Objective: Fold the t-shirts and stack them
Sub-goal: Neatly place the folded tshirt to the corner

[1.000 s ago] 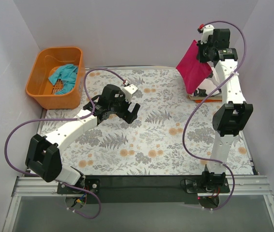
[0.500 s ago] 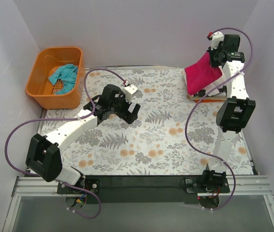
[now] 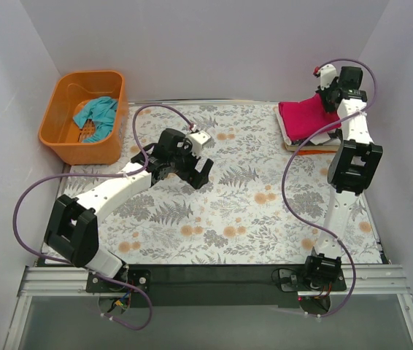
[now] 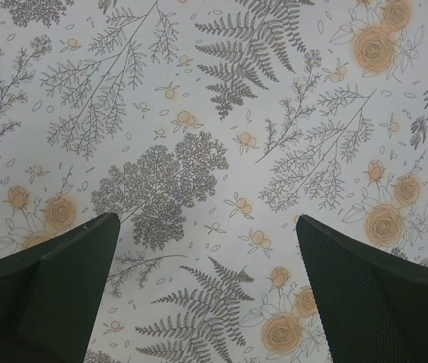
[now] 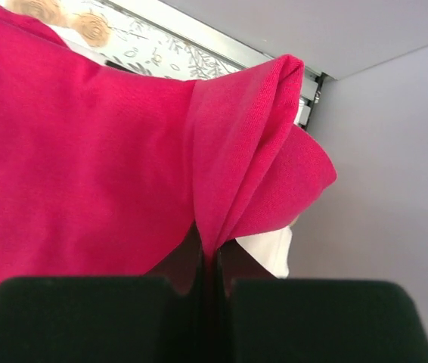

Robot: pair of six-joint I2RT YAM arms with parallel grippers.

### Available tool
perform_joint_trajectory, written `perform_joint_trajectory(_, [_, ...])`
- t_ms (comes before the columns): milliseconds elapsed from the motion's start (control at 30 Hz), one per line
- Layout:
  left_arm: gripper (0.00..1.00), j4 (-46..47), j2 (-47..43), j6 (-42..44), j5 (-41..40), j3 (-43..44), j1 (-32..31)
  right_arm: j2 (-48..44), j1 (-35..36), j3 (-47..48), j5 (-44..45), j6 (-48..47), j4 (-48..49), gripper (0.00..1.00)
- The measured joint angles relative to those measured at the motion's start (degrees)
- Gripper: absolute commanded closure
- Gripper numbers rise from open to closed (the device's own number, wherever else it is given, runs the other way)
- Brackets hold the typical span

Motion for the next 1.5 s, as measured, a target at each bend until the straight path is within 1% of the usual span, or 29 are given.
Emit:
perform_joint_trajectory(33, [0.02, -0.04, 0.15, -0.02, 0.17, 0.15, 0.00, 0.35, -0.31, -0.02, 0.07, -0.52, 0.48, 0.98])
perform_joint_trajectory(67, [0.02, -0.09, 0.35, -0.04, 0.26, 0.33, 0.00, 0.57, -0.44, -0.28, 0.11, -0.87, 1.18, 0.90])
perform_joint_trajectory(133, [0.02, -0.20, 0.57, -0.04, 0.37, 0.50, 0.00, 0.79, -0.68, -1.07, 0.37, -1.20, 2.14, 0.79])
perform_joint_trajectory(167, [0.02, -0.24, 0.61, -0.02, 0.35, 0.52, 0.00, 0.90, -0.70, -1.38, 0.59, -1.55, 2.60, 0.71])
perform_joint_trajectory(233, [0.02, -0.44, 0.61, -0.04, 0.37, 0.74, 0.00, 1.05, -0.74, -1.88, 1.64, -2.23, 3.43, 0.63])
perform_joint_trajectory(267, [0.02, -0.48, 0.61, -0.04, 0.35, 0.90, 0.00, 1.09, -0.74, -2.16, 2.29, -2.54, 3.98, 0.52])
perform_joint_trajectory(333, [0.02, -0.70, 0.61, -0.22, 0.35, 1.38, 0.00, 1.09, -0.92, -2.73, 3.34, -2.93, 4.85, 0.47])
perform_joint_trajectory(433, [0.02, -1.36, 0.74, -0.61, 0.35, 2.32, 0.17, 0.96, -1.01, -3.41, 5.14, -3.50, 5.73, 0.32])
perform_joint_trajectory(467, [0.02, -1.75, 0.87, -0.85, 0.42, 2.97, 0.35, 0.76, -1.07, -3.78, 5.68, -3.52, 5.86, 0.16])
perform_joint_trajectory(500, [0.02, -2.32, 1.09, -1.20, 0.50, 3.85, 0.55, 0.42, -1.18, -4.31, 6.08, -3.26, 5.90, 0.09])
perform_joint_trajectory(533, [0.02, -2.95, 1.42, -1.70, 0.70, 4.94, 0.96, -0.26, -1.33, -5.09, 6.43, -3.34, 5.97, 0.04])
perform_joint_trajectory(567, [0.02, -3.34, 1.73, -2.25, 0.90, 6.03, 1.53, -1.29, -1.44, -6.29, 6.64, -3.37, 5.97, 0.02])
perform_joint_trajectory(733, [0.02, -5.81, 3.45, -5.40, 2.49, 11.76, 6.64, -8.13, -1.49, -7.50, 8.13, -1.70, 4.26, 0.02])
perform_joint_trajectory(867, [0.02, -6.69, 3.54, -7.13, 3.15, 13.64, 10.58, -15.89, -1.49, -6.93, 8.13, 0.61, 2.45, 0.02])
perform_joint_trajectory(1033, [0.02, -7.74, 2.73, -9.35, 4.35, 14.21, 12.50, -27.08, -1.57, -8.74, 4.61, 5.01, 0.28, 0.02])
perform_joint_trajectory(1067, [0.02, -7.69, 2.27, -9.60, 4.92, 14.12, 12.87, -29.40, -1.62, -9.99, 3.39, 6.19, 0.20, 0.03])
perform_joint_trajectory(1100, [0.02, -7.48, 1.57, -9.88, 5.31, 13.88, 13.14, -31.43, -1.66, -11.15, 1.97, 7.54, 0.09, 0.09])
perform_joint_trajectory(1133, [0.02, -6.99, 0.57, -10.08, 5.62, 13.22, 13.27, -32.87, -1.73, -11.85, 0.48, 8.72, 0.00, 0.19])
perform_joint_trajectory(1167, [0.02, -6.93, -0.57, -10.36, 5.90, 12.57, 13.40, -33.59, -1.79, -11.96, -0.83, 10.21, 0.09, 0.32])
perform_joint_trajectory(1233, [0.02, -6.51, -2.43, -10.84, 6.27, 11.50, 13.55, -32.89, -1.81, -11.26, -1.86, 13.77, 0.74, 0.35])
perform_joint_trajectory(1267, [0.02, -6.23, -3.34, -11.13, 6.43, 11.08, 13.60, -31.47, -1.86, -10.47, -2.10, 15.45, 1.62, 0.49])
perform_joint_trajectory(1333, [0.02, -5.97, -4.11, -11.52, 6.64, 10.95, 13.60, -27.12, -1.97, -8.90, -2.27, 18.23, 3.54, 0.60])
perform_joint_trajectory(1367, [0.02, -5.86, -4.13, -11.56, 6.67, 10.93, 13.60, -24.30, -2.08, -7.76, -2.36, 19.45, 4.24, 0.77])
perform_joint_trajectory(1400, [0.02, -5.79, -4.13, -11.56, 6.69, 10.93, 13.60, -21.11, -2.19, -6.40, -2.69, 20.02, 4.79, 0.83])
perform_joint_trajectory(1433, [0.02, -5.97, -4.00, -11.54, 6.64, 10.93, 13.60, -18.12, -2.23, -5.29, -3.10, 20.37, 5.22, 0.87])
perform_joint_trajectory(1467, [0.02, -6.21, -3.78, -11.47, 6.58, 10.93, 13.60, -14.51, -2.25, -3.67, -3.67, 20.85, 5.29, 0.94])
perform_joint_trajectory(1500, [0.02, -6.40, -3.43, -11.34, 6.54, 10.93, 13.60, -11.13, -2.29, -2.34, -3.93, 21.00, 5.66, 0.93])
